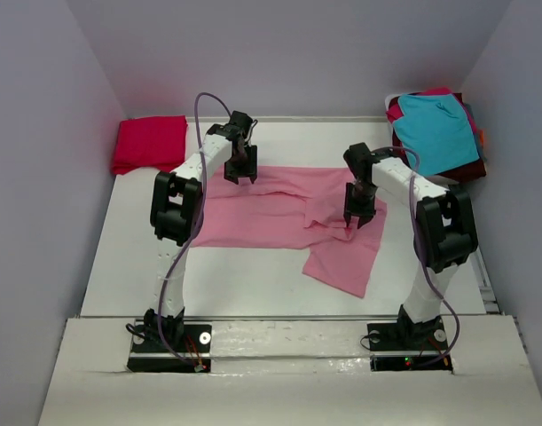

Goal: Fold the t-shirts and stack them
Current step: Fold the tshirt

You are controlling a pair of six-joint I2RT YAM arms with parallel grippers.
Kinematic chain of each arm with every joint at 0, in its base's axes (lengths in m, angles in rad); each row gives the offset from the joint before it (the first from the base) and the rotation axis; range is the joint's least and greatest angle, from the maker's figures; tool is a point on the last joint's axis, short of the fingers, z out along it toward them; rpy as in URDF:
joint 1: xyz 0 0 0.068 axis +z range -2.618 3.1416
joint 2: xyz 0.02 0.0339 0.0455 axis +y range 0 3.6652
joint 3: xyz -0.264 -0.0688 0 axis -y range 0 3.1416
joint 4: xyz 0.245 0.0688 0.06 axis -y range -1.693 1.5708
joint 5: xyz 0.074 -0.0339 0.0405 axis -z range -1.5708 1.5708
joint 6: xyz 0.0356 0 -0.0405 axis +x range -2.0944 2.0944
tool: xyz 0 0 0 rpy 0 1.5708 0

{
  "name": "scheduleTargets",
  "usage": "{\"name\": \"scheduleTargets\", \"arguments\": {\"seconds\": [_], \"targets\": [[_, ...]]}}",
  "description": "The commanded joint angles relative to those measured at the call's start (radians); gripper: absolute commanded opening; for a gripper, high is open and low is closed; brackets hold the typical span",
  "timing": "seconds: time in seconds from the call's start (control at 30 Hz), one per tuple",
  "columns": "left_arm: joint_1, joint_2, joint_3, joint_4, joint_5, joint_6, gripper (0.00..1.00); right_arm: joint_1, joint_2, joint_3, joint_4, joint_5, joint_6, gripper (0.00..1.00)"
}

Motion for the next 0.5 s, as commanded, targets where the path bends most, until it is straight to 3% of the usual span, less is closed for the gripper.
{"name": "scheduleTargets", "arguments": {"seconds": [0.0, 0.47], "targets": [[0.005, -0.057, 0.001, -0.007, 0.01, 0.015, 0.61, 0.01, 0.048, 0.051, 0.02, 0.021, 0.002, 0.4], [0.014, -0.062, -0.008, -0.004, 0.014, 0.015, 0.61, 0.01, 0.091, 0.057, 0.055, 0.028, -0.008, 0.36]]}}
